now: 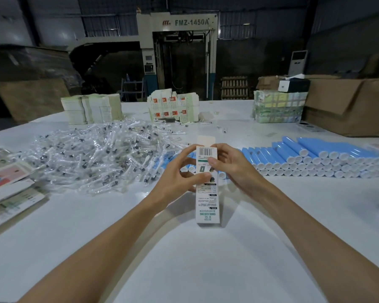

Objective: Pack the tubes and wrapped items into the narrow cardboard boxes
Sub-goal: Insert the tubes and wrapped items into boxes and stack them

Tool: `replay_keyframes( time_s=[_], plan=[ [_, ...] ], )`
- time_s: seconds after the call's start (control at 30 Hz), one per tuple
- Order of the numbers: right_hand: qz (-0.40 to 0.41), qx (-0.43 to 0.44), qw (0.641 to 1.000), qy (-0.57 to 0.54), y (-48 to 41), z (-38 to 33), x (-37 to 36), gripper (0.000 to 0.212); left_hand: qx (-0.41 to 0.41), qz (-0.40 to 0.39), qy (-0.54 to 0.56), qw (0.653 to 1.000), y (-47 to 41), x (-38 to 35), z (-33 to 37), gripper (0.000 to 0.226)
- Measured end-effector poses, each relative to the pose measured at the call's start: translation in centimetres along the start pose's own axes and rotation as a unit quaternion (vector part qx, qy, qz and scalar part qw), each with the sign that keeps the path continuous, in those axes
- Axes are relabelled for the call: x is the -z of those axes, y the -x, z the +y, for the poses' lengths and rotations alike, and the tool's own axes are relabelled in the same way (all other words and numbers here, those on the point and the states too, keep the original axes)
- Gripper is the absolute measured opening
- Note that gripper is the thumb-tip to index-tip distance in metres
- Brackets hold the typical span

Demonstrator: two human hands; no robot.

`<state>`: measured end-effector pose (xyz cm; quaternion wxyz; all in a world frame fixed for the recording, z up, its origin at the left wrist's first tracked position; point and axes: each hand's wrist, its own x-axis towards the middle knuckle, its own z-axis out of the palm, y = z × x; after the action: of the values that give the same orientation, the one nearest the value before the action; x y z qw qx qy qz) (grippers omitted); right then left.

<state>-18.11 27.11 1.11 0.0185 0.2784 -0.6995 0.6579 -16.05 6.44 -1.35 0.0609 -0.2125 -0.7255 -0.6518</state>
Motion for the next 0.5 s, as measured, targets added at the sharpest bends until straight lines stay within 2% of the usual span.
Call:
replay_keyframes(
  time_s=[0.17,0.27,0.37,0.5],
  plan=[
    [-0.011,-0.010,0.999,0.038,0.0,-0.4,0.2,0.023,-0.014,-0.022,-0.013,1.000,0.1,0.2,0.3,0.065],
    [0.045,-0.021,0.999,0.006,-0.1,-0.3,0.4,0.025,-0.002,-0.037,-0.012,0.999,0.1,0.2,0.2,0.070],
    [0.108,-0.030,0.993,-0.034,-0.4,0.0,0.8,0.019,-0.002,-0.066,-0.011,0.998,0.2,0.0,0.3,0.069],
    [0.084,0.002,0.996,0.029,-0.4,-0.1,1.5,0.013,0.008,-0.077,-0.007,0.997,0.2,-0.1,0.4,0.069]
  ],
)
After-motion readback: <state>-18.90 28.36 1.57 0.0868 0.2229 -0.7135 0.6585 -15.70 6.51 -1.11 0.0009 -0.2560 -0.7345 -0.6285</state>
